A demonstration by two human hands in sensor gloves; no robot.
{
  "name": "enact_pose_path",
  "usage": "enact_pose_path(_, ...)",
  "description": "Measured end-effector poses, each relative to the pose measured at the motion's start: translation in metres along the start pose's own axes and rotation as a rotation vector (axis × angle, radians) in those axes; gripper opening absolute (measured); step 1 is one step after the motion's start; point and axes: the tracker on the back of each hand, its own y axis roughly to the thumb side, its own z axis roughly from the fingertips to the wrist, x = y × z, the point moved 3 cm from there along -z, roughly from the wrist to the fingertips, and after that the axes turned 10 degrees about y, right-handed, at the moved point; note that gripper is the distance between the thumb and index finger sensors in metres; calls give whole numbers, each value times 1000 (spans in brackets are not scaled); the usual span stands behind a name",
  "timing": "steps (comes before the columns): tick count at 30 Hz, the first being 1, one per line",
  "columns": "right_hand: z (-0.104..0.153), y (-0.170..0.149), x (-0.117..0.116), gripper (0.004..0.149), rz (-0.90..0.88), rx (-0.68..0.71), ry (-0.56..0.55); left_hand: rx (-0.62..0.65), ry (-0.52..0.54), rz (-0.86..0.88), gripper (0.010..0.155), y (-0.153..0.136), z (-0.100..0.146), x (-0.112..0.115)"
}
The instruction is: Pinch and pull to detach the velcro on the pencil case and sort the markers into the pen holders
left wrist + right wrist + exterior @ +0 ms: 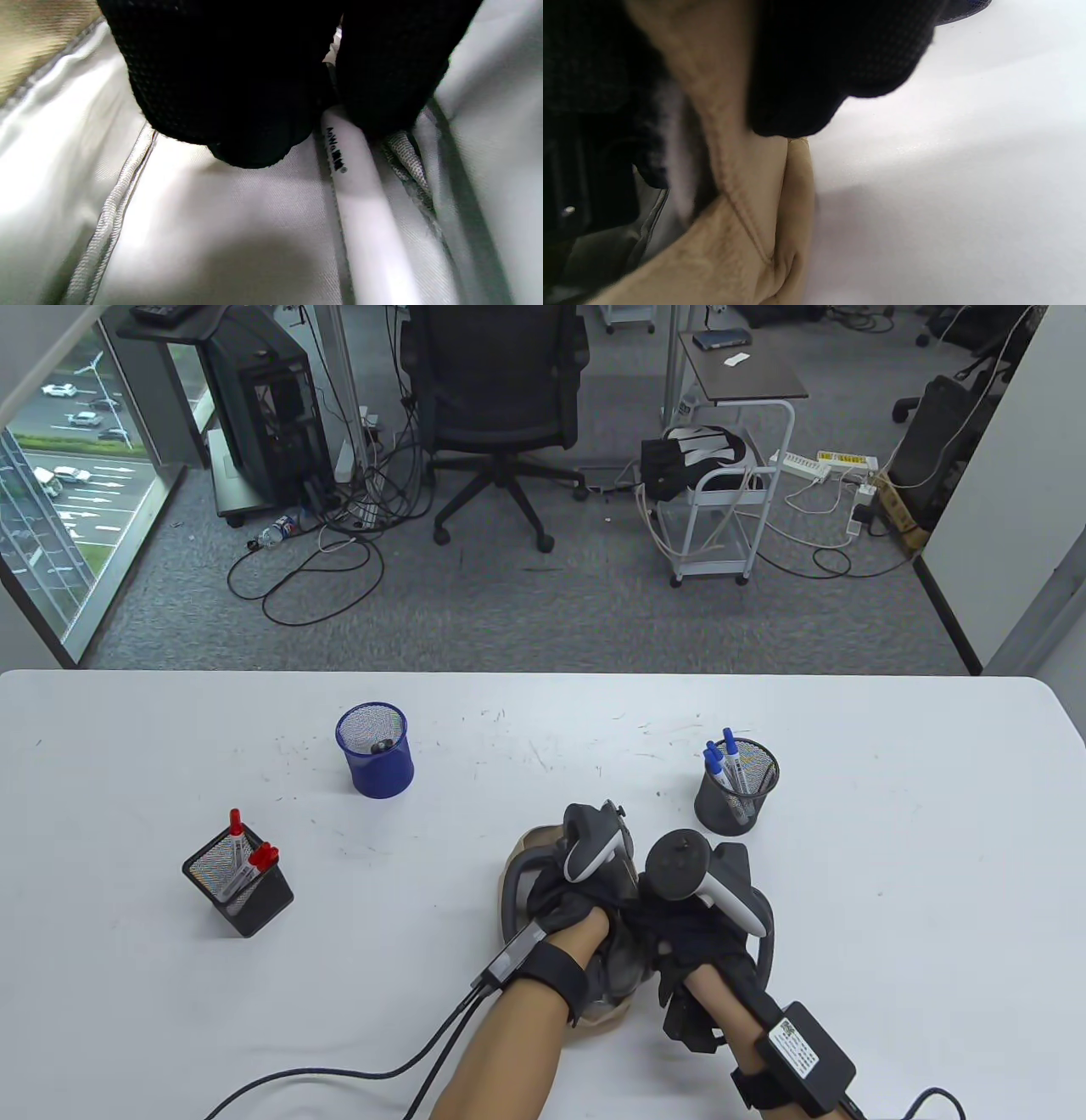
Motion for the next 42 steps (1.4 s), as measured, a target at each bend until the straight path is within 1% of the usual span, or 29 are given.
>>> enact_pose_path(4,0,-1,0,57,-5,0,4,-14,6,2,66,-5,0,1)
enact_pose_path(7,0,-1,0,57,-7,0,7,-30,57,-75,61,-3,0,3)
enact_pose_path(13,0,-1,0,58,-5,1,7,-23,36,-47,61,-6,2,1)
enact_pose_path(14,0,-1,0,58,-6,0,7,-20,22,-17,61,-9,2,0)
enact_pose_path(17,0,-1,0,57,-4,-1,6,2,-16,70,66,-17,2,-3)
enact_pose_path(20,0,-1,0,58,-2,-1,5,25,-36,199,69,-28,2,-11)
enact_pose_path(22,0,-1,0,58,-5,-1,6,47,-34,298,65,-36,4,-23)
enact_pose_path(25,0,-1,0,57,-8,-1,8,89,6,434,58,-50,10,-50)
enact_pose_path(27,0,-1,0,58,-7,-2,7,113,47,520,55,-64,12,-71)
enact_pose_path(29,0,-1,0,57,-5,-2,6,139,117,596,52,-83,12,-95)
enact_pose_path(31,0,-1,0,57,-6,-2,7,117,223,647,48,-110,11,-120)
enact_pose_path(33,0,-1,0,57,-5,-2,5,79,327,685,48,-140,8,-142)
enact_pose_path(35,0,-1,0,57,-7,-1,7,35,399,747,48,-171,6,-159)
enact_pose_path(36,0,-1,0,57,-7,-2,7,8,430,776,47,-182,5,-164)
enact_pose_path(37,0,-1,0,58,-8,-1,8,-23,474,801,47,-200,3,-172)
enact_pose_path(38,0,-1,0,57,-9,0,8,-20,488,830,47,-211,0,-176)
enact_pose_path(40,0,-1,0,57,-11,-1,10,-82,529,905,47,-237,-3,-181)
enact_pose_path(42,0,-1,0,57,-13,0,12,-141,618,892,47,-259,-7,-185)
